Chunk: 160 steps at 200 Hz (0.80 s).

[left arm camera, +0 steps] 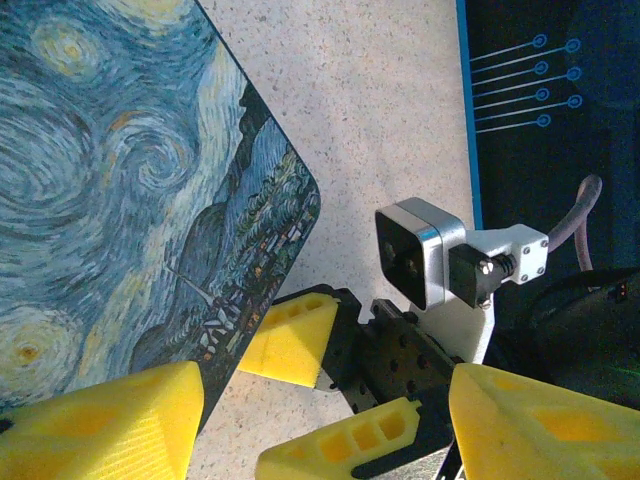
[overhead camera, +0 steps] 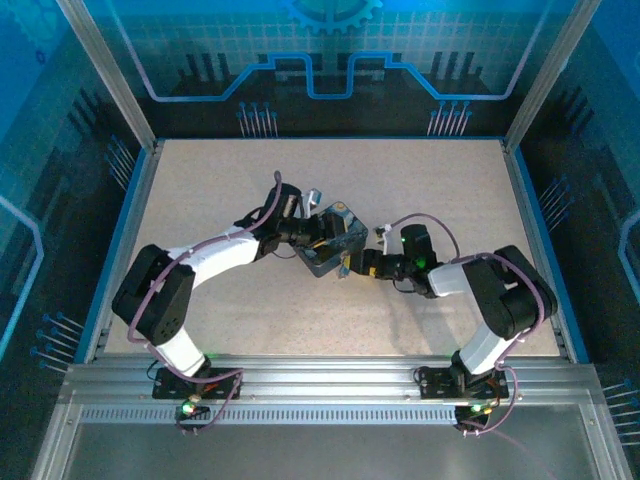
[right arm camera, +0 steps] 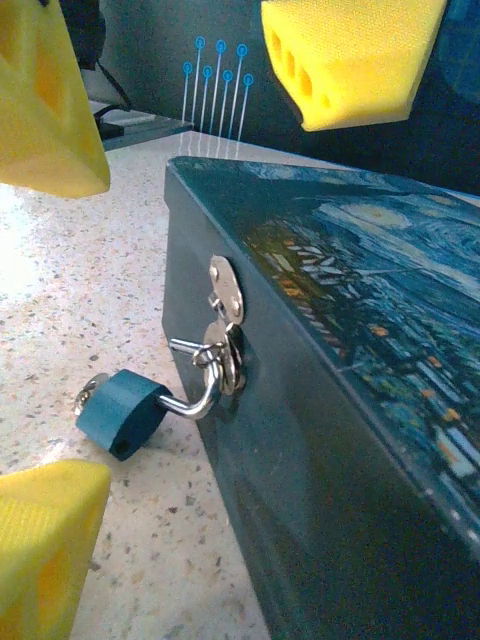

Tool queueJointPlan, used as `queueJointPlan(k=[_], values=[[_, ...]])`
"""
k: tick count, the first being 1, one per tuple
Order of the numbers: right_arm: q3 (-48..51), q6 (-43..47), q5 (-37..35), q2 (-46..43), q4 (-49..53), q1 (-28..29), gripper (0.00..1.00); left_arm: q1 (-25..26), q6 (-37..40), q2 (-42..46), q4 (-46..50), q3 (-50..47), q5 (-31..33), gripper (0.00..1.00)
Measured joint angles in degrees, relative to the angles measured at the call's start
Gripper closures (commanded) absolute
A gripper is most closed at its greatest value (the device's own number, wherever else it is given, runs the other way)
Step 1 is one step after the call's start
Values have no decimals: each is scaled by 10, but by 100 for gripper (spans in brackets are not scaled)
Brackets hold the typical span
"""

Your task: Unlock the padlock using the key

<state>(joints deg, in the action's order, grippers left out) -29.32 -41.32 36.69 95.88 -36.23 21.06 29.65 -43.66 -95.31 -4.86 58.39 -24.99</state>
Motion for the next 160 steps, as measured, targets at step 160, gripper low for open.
queueJointPlan(k=[160], values=[[-50, -24, 42, 113, -100, 4, 44, 0, -13, -5, 0, -24, 4, 34]])
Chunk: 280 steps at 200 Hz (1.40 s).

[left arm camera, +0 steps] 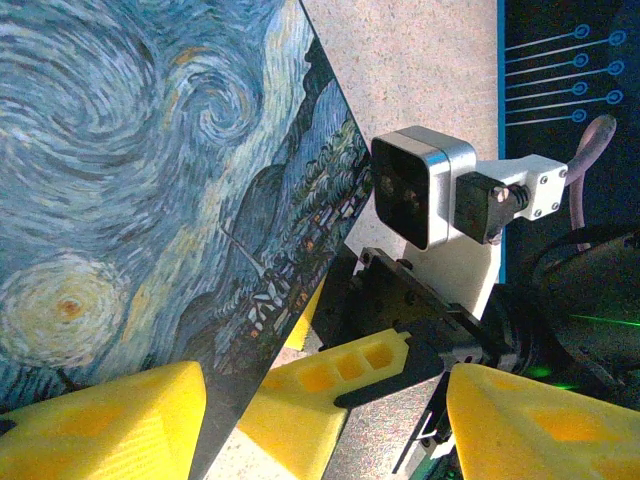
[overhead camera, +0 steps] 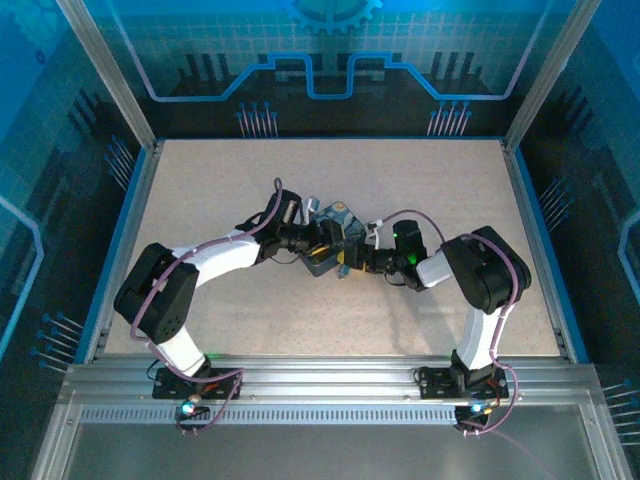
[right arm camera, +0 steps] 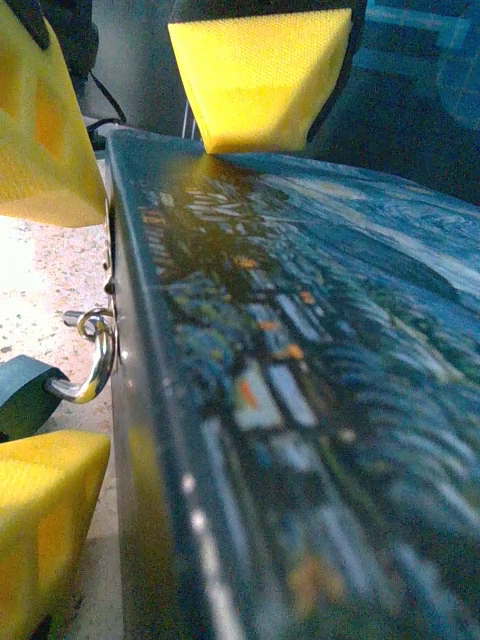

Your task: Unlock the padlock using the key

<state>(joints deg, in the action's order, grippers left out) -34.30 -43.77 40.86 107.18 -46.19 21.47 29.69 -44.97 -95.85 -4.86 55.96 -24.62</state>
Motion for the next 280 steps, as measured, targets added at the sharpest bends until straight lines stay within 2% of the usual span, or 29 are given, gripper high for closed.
queueJointPlan(k=[46, 173, 217, 280], values=[[2, -8, 14, 2, -24, 5, 50, 0, -2, 0, 0, 0, 3, 34], [21, 7, 16, -20, -12, 6, 62, 0, -2, 0, 0, 0, 3, 34], [21, 8, 16, -19, -5, 6, 72, 0, -2, 0, 0, 0, 3, 34], [21, 12, 14, -19, 12, 6, 92, 0, -2, 0, 0, 0, 4, 34]])
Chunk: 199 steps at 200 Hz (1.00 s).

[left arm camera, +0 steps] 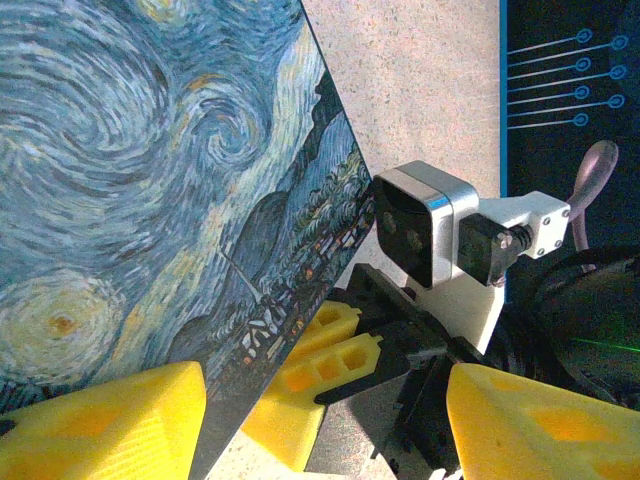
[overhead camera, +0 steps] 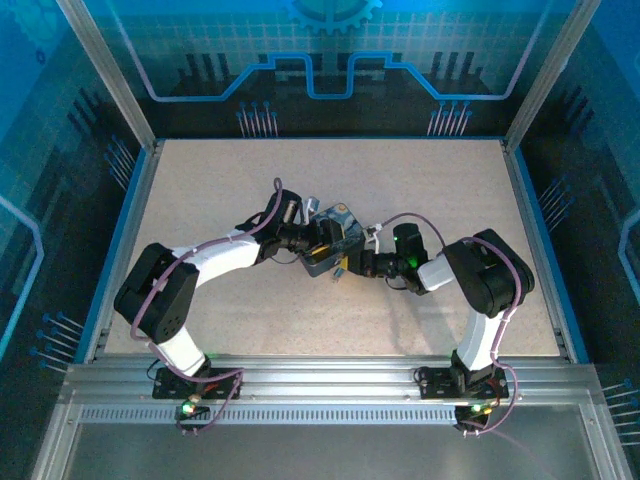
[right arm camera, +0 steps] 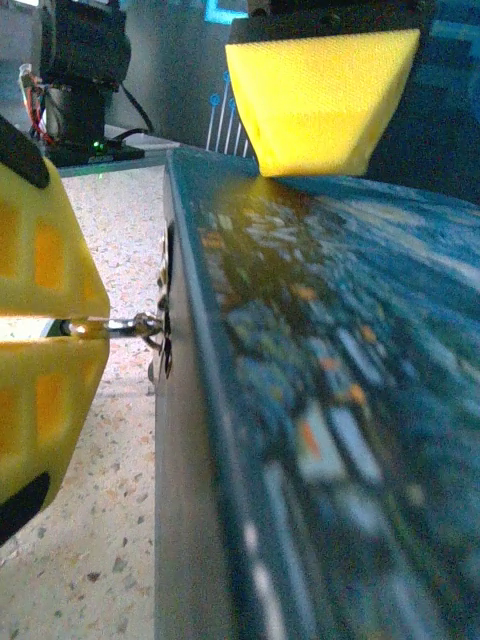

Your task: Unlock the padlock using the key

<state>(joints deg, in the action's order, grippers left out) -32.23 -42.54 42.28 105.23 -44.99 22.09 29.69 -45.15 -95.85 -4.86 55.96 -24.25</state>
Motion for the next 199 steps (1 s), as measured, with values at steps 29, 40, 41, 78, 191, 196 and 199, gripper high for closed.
queueJointPlan(k=[29, 40, 41, 78, 191, 196, 199], values=[[0, -1, -2, 0, 3, 0, 100, 0, 0, 0, 0, 0, 0, 34], [0, -3, -3, -1, 3, 0, 100, 0, 0, 0, 0, 0, 0, 34], [0, -3, -3, -1, 4, 0, 100, 0, 0, 0, 0, 0, 0, 34], [11, -26, -20, -8, -9, 0, 100, 0, 0, 1, -9, -7, 0, 34], [43, -126, -85, -24, -87, 0, 100, 0, 0, 29, -48, -54, 2, 34], [44, -128, -88, -25, -88, 0, 100, 0, 0, 30, -50, -55, 2, 33], [45, -130, -90, -26, -89, 0, 100, 0, 0, 30, -50, -56, 2, 34]])
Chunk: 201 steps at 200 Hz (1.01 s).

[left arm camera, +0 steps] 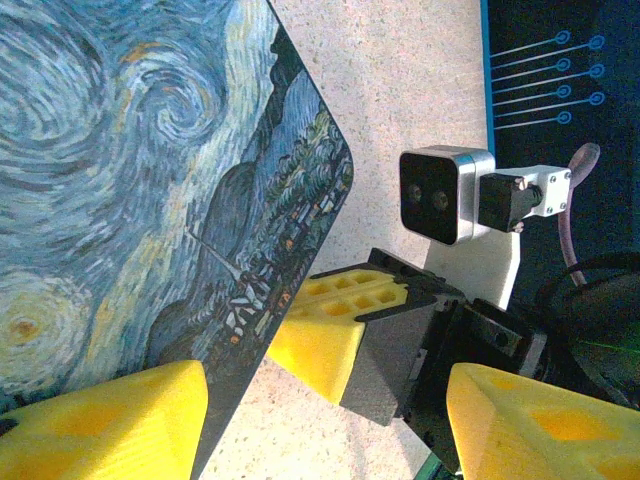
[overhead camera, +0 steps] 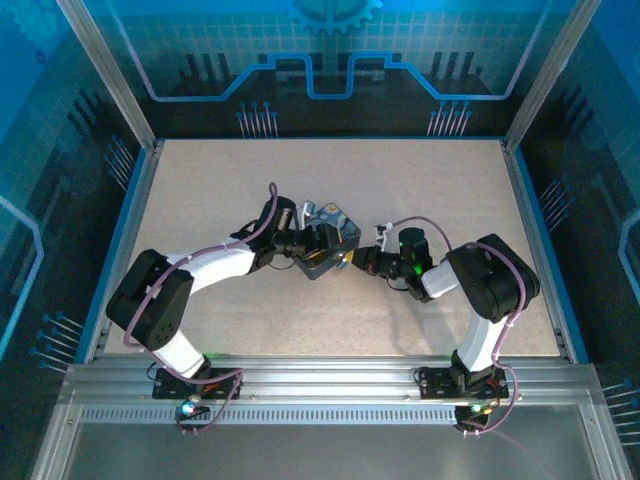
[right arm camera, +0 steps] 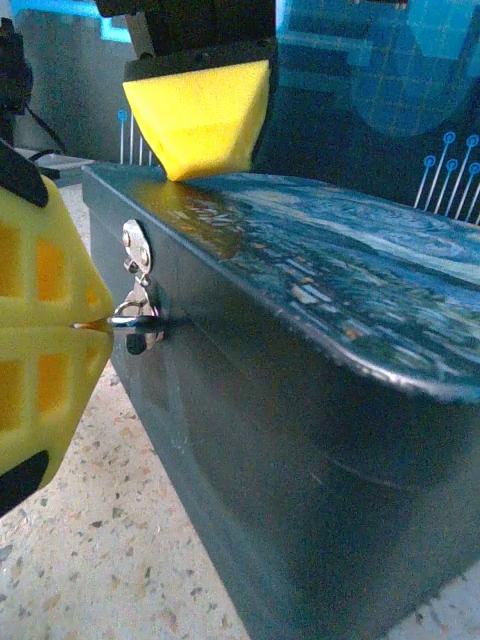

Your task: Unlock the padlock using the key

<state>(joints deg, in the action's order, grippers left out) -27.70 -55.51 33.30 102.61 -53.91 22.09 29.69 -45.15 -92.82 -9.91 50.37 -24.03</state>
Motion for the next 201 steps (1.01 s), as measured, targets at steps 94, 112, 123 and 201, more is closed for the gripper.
queueJointPlan(k=[94, 112, 123, 201], values=[[-5, 93, -24, -197, 223, -12, 100, -34, 1, 16, 17, -7, -9, 30], [-28, 132, -29, -256, 326, -13, 100, -48, 4, 31, 42, -7, -5, 29], [-49, 159, -30, -288, 399, -12, 100, -57, 8, 44, 60, -7, -2, 28], [-147, 270, -34, -368, 807, 18, 100, -120, 57, 195, 135, -19, 48, 19]])
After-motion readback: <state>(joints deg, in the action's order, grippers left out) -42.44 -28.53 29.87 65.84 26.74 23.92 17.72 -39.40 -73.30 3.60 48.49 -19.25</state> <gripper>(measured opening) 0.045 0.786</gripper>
